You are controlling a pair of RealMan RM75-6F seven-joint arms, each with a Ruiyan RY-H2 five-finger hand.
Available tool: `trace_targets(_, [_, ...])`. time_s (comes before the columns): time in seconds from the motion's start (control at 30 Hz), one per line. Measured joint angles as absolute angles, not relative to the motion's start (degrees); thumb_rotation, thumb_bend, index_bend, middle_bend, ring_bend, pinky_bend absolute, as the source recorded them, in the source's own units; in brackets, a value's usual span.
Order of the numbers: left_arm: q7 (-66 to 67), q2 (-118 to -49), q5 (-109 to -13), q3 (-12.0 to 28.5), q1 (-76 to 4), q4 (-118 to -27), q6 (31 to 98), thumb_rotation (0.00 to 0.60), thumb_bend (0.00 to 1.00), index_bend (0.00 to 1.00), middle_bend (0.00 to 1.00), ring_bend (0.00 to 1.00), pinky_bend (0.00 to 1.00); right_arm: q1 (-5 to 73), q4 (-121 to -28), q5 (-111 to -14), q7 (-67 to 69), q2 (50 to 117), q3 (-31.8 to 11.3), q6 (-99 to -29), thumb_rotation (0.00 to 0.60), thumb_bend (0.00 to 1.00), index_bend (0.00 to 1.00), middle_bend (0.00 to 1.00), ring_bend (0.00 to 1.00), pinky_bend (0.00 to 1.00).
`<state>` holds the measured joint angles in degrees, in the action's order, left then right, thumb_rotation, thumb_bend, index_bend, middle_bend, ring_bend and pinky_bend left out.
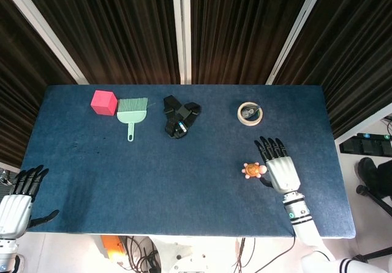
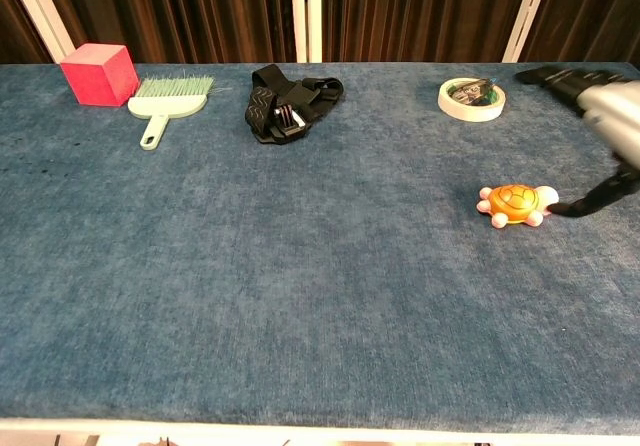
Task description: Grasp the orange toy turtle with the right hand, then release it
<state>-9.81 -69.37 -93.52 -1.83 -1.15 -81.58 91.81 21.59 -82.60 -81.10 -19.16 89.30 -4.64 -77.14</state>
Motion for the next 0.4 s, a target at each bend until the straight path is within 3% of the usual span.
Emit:
trace_targets(0.27, [-10.8, -69.2, -92.5, -1.6, -0.6, -80.6, 92.1, 0.600, 0.00, 0.06, 0.01, 0.00, 0.00, 11.6, -83.9, -85.3, -12.4, 82.1, -1.2, -90.6, 0.600, 0.00, 0.00, 0.00, 0.00, 0.00])
trace_targets(0.4, [-11.4, -69.6, -92.2, -1.3, -0.3, -79.8, 92.5, 0.600, 0.00, 0.06, 0.01, 0.00, 0.00, 6.2, -82.1, -84.2, -7.4, 79.4, 0.1, -93.3, 0.600, 0.00, 0.00, 0.00, 0.00, 0.00])
